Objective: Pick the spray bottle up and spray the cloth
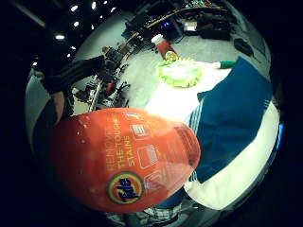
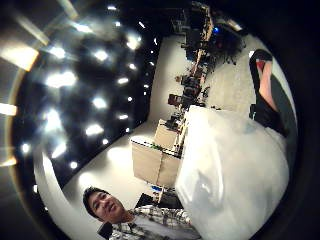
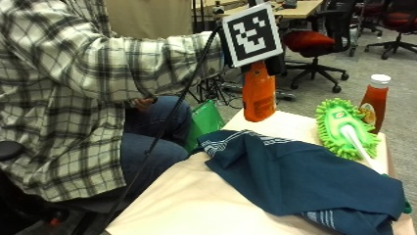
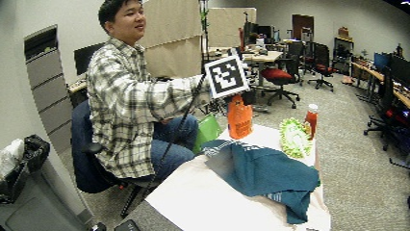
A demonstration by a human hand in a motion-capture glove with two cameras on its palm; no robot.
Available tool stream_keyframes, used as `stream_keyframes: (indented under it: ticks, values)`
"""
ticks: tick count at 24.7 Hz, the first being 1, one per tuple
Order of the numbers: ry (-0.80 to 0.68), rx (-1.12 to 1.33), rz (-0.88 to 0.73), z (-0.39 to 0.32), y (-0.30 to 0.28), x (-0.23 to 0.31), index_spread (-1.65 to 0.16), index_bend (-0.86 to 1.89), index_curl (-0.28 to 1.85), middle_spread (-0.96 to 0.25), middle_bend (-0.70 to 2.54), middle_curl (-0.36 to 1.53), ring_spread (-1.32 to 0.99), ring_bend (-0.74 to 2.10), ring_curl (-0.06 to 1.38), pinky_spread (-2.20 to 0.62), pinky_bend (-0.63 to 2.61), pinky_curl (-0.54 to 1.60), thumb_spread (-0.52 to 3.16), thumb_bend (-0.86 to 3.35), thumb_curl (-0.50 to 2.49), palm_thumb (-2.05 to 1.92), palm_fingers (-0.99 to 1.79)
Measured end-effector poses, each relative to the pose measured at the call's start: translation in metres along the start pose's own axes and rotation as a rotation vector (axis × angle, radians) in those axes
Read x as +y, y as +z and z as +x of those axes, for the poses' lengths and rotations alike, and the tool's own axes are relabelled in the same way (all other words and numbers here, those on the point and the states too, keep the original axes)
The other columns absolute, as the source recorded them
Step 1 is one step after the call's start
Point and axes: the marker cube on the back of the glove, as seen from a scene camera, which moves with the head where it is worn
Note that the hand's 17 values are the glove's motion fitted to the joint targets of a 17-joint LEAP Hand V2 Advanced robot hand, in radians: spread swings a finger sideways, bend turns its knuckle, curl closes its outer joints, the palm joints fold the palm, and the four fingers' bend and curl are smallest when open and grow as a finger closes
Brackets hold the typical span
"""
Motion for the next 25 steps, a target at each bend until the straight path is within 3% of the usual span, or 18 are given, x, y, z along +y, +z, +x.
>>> stream_keyframes:
  ticks: [6, 13, 25]
  values:
    - [0.029, 0.038, -0.093, 0.001, 0.041, 0.012, -0.31, 0.35, 0.68, -0.19, 0.60, 0.53, -0.27, 0.58, 0.50, -0.18, 0.30, 0.44, -0.05, -0.03, 0.78, 1.09, 1.27]
    - [0.074, 0.021, -0.028, 0.035, 0.063, -0.012, -0.31, 0.34, 0.68, -0.19, 0.58, 0.53, -0.27, 0.57, 0.50, -0.17, 0.30, 0.44, -0.03, -0.02, 0.78, 1.11, 1.24]
    - [0.120, -0.001, -0.093, 0.071, 0.093, -0.015, -0.31, 0.30, 0.69, -0.19, 0.55, 0.54, -0.26, 0.54, 0.50, -0.15, 0.27, 0.44, 0.06, -0.02, 0.80, 1.15, 1.18]
